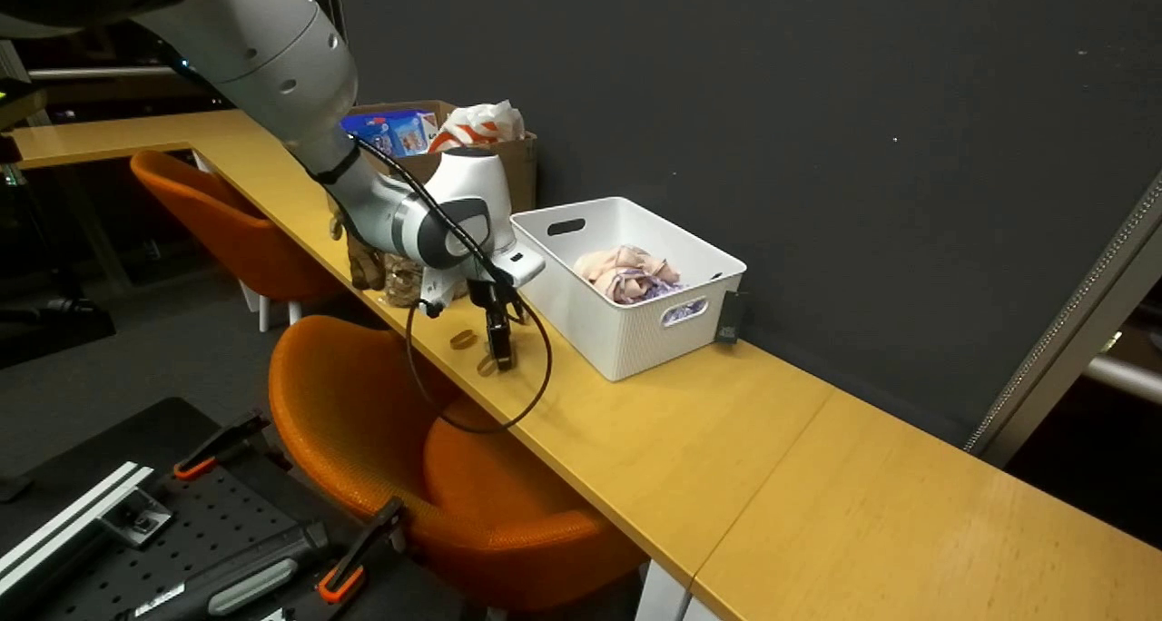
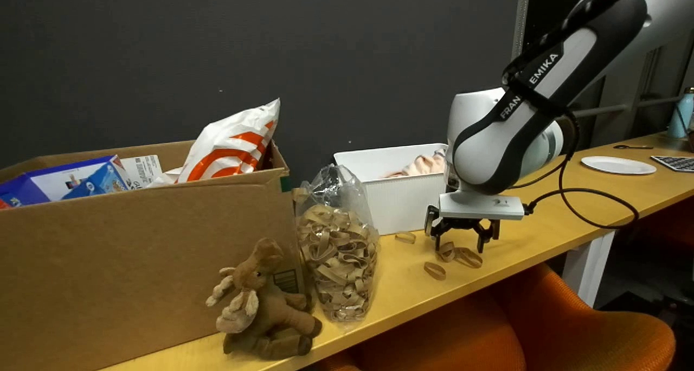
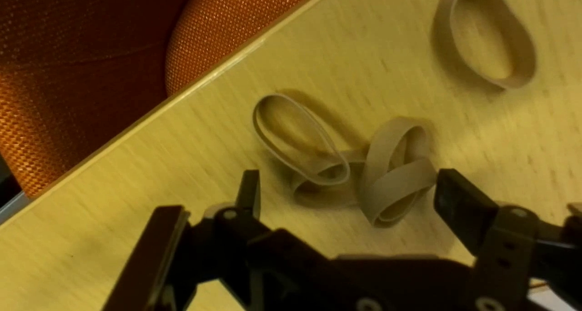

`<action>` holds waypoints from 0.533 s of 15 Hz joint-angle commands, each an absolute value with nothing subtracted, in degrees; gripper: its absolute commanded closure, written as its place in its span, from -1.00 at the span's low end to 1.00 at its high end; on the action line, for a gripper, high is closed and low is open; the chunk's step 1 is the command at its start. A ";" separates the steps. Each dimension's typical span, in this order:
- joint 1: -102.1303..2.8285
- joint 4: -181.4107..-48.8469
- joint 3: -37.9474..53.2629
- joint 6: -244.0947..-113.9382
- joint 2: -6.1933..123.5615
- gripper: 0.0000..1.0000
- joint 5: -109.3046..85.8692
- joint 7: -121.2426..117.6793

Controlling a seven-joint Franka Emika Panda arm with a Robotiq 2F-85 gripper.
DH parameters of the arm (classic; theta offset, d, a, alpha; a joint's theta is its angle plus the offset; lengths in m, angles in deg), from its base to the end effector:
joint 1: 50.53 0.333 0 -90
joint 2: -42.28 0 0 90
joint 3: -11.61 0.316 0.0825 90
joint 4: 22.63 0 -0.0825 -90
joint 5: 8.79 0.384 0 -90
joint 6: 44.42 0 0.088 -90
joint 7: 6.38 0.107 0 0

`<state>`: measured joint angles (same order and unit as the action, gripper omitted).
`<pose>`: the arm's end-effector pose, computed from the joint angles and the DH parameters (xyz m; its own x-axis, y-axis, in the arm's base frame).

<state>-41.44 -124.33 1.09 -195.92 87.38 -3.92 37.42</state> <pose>0.6601 -0.0101 0.1296 0.6885 -0.7140 0.1273 -0.7191 -0.6949 -0.0082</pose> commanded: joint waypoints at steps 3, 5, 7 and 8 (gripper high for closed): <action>-42.37 -120.57 2.06 -193.44 89.75 -0.02 -2.97 37.26; -42.34 -120.34 2.31 -193.36 89.53 0.29 -2.76 37.45; -42.21 -120.11 2.31 -193.02 89.35 0.59 -2.77 37.97; -42.17 -120.10 2.26 -192.92 89.24 0.73 -2.72 38.35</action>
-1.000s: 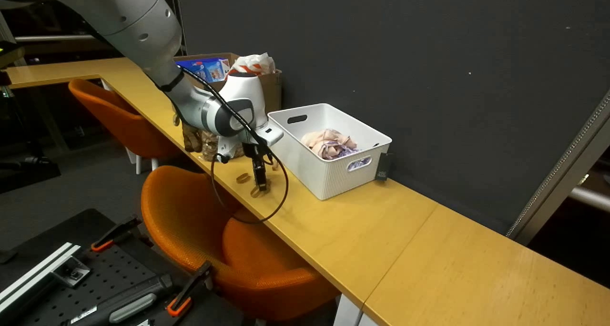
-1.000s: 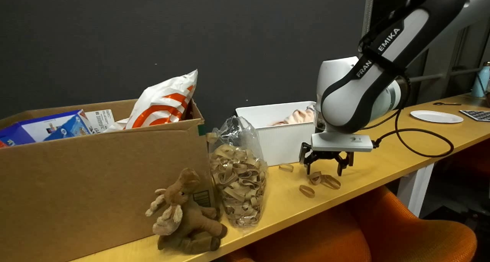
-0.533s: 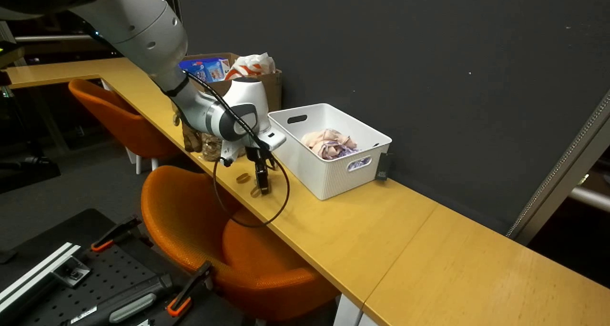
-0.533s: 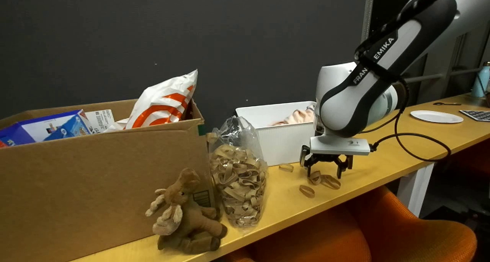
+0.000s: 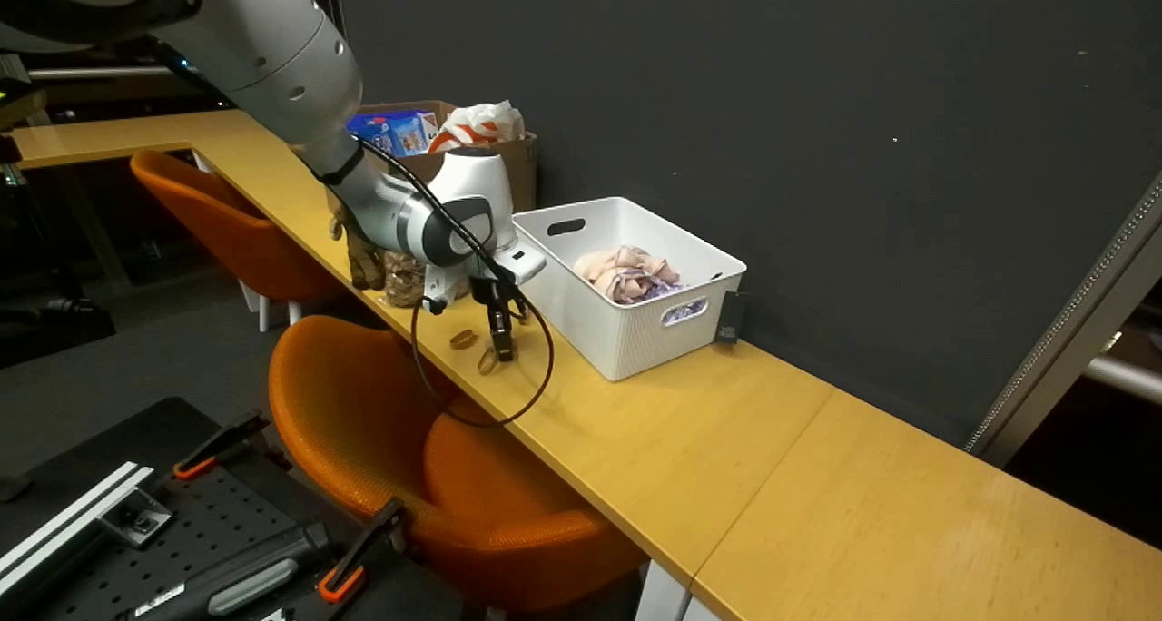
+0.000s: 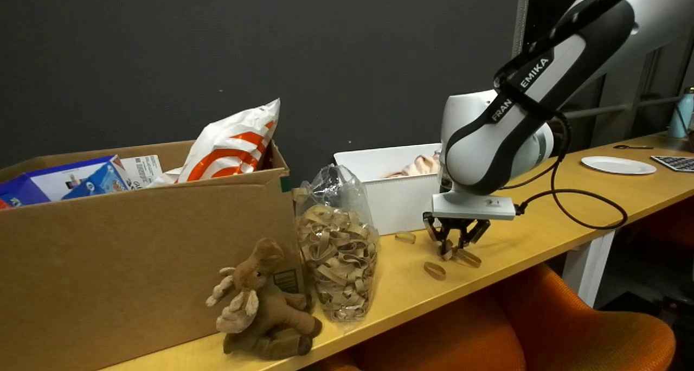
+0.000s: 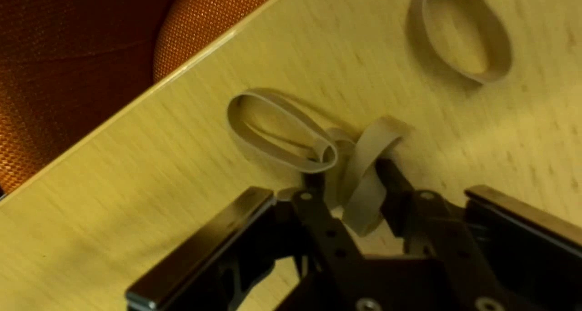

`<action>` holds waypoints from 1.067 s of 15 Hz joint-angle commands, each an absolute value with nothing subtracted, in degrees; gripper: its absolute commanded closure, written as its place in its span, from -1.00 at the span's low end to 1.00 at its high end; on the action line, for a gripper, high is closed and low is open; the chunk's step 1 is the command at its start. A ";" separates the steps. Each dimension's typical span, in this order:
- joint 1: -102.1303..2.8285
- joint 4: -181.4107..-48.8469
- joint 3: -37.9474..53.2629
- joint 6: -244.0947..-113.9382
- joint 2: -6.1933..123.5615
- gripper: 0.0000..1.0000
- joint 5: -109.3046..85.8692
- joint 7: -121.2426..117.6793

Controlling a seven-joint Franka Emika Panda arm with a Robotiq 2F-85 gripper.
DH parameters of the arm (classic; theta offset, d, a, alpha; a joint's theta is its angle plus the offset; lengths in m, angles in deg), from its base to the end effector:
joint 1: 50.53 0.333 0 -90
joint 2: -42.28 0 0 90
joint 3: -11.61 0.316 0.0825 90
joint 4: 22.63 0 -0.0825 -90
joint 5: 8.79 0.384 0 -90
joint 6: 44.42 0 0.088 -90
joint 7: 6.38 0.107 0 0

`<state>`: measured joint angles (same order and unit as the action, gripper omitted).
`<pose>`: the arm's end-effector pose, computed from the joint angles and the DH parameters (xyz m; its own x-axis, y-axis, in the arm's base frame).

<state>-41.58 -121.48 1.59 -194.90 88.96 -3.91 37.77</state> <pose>0.6709 -0.0044 0.1279 0.6897 -0.7130 0.1265 -0.7174 -0.6965 -0.0143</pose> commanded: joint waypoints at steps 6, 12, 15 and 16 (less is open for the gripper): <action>-41.99 -119.99 1.73 -192.19 88.48 0.98 -3.34 40.36; -40.78 -122.05 1.31 -192.96 85.91 0.98 -4.39 40.42; -39.89 -123.80 1.23 -192.73 82.95 0.98 -5.38 39.66; -39.42 -124.39 0.83 -192.58 81.62 0.98 -5.98 39.66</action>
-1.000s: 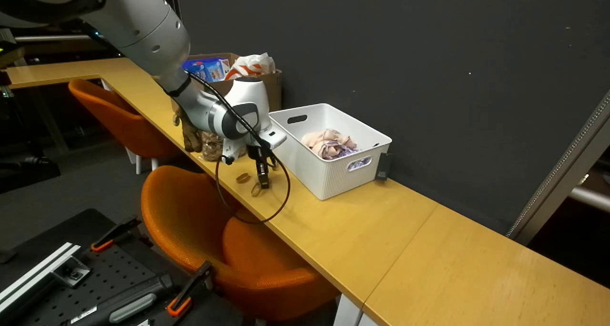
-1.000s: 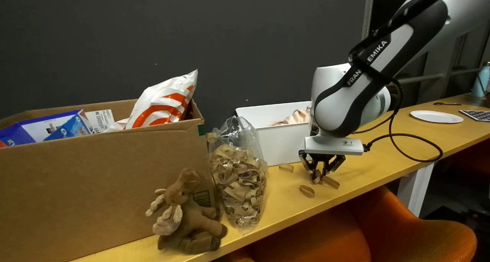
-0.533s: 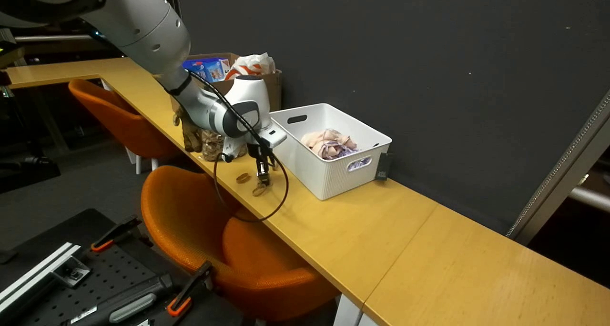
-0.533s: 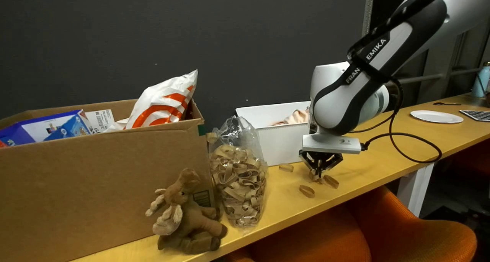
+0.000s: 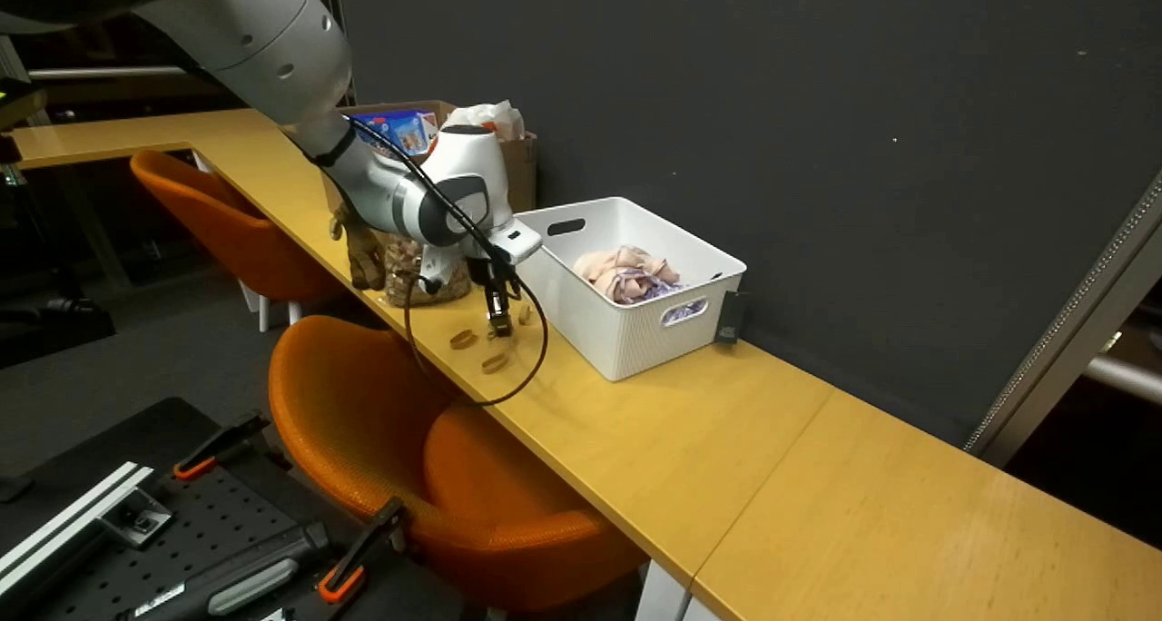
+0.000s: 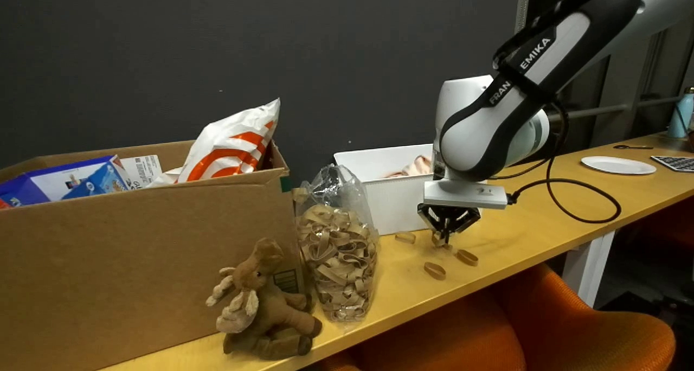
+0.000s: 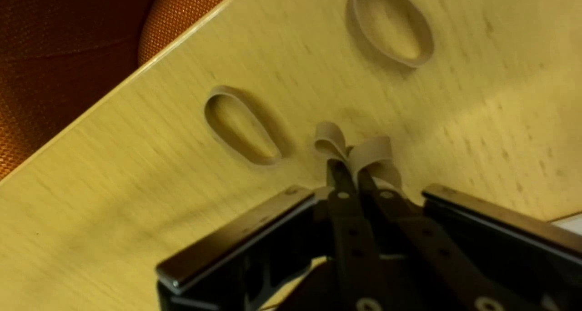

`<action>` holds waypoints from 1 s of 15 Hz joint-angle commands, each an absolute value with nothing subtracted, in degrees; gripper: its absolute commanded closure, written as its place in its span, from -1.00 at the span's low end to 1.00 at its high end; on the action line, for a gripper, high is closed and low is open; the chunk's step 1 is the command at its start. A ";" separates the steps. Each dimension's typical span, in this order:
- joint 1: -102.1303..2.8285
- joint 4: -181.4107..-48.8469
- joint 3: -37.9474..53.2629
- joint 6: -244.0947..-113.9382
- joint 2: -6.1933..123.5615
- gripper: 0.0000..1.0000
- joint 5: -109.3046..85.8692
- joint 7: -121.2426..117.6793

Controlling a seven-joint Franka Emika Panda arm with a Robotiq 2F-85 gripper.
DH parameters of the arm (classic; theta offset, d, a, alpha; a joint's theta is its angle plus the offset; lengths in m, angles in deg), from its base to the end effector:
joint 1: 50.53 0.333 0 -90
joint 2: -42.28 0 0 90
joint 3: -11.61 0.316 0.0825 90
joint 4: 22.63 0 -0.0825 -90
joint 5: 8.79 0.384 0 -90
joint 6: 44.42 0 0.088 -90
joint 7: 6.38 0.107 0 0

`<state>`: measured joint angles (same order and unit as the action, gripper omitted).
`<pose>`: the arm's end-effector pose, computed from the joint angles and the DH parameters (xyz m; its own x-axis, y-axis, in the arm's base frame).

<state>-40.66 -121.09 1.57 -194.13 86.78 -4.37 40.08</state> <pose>0.6792 0.0080 0.1546 0.6723 -0.7260 0.1447 -0.7288 -0.6834 -0.0430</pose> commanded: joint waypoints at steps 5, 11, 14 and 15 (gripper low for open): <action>-37.15 -125.58 -1.47 -192.16 72.96 0.98 -12.46 39.48; -37.70 -117.00 1.95 -185.84 71.21 0.98 -19.32 34.07; -36.30 -113.58 4.65 -183.24 73.29 0.98 -21.17 28.76; -35.23 -113.13 5.18 -182.53 73.53 0.98 -22.35 27.88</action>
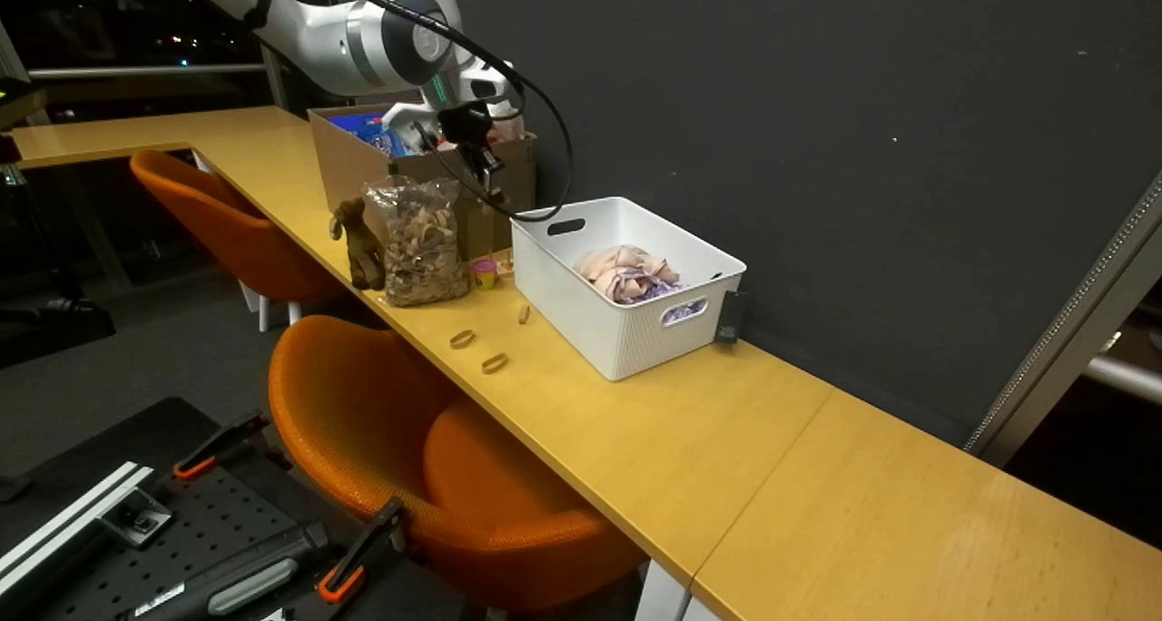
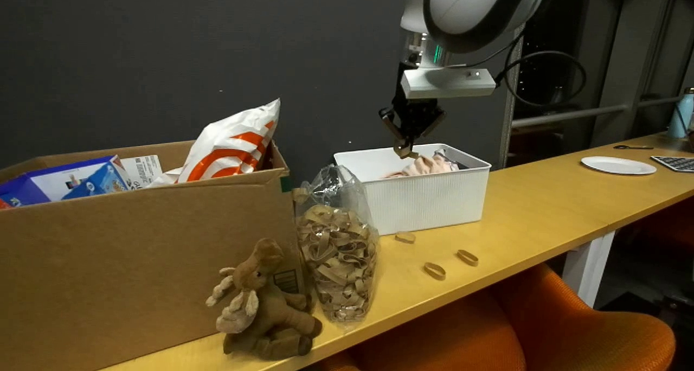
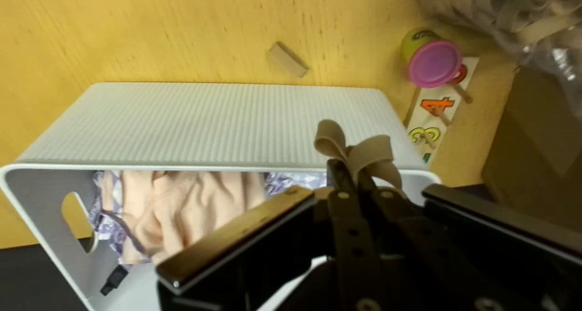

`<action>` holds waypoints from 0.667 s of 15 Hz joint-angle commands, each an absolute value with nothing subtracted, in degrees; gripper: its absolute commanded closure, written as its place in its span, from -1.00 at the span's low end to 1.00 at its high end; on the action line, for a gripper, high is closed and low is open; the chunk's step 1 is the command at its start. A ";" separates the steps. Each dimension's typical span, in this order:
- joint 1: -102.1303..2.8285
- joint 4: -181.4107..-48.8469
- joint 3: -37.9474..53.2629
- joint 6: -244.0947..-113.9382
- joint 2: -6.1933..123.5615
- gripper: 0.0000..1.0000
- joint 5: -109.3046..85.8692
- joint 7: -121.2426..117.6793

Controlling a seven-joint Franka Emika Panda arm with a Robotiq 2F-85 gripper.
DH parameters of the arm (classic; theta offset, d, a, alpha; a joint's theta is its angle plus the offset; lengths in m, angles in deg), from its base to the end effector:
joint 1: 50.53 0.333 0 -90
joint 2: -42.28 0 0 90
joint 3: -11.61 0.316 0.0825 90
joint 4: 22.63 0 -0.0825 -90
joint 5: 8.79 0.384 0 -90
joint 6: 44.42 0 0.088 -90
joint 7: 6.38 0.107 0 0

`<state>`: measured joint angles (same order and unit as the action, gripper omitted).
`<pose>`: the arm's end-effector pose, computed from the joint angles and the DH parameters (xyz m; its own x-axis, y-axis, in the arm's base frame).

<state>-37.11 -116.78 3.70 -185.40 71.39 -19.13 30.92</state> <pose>0.7037 0.0818 0.3550 0.8577 -0.3675 0.3597 -0.3929 -0.9196 -0.0025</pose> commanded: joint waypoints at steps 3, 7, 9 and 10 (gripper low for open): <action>-30.64 -113.21 5.15 -182.46 73.26 0.98 -27.80 27.98; -26.44 -112.75 5.31 -182.00 72.51 0.98 -33.41 28.60; -25.45 -112.71 5.59 -182.53 72.56 0.98 -35.04 28.62; -25.10 -113.27 5.60 -183.07 72.42 0.98 -35.74 28.84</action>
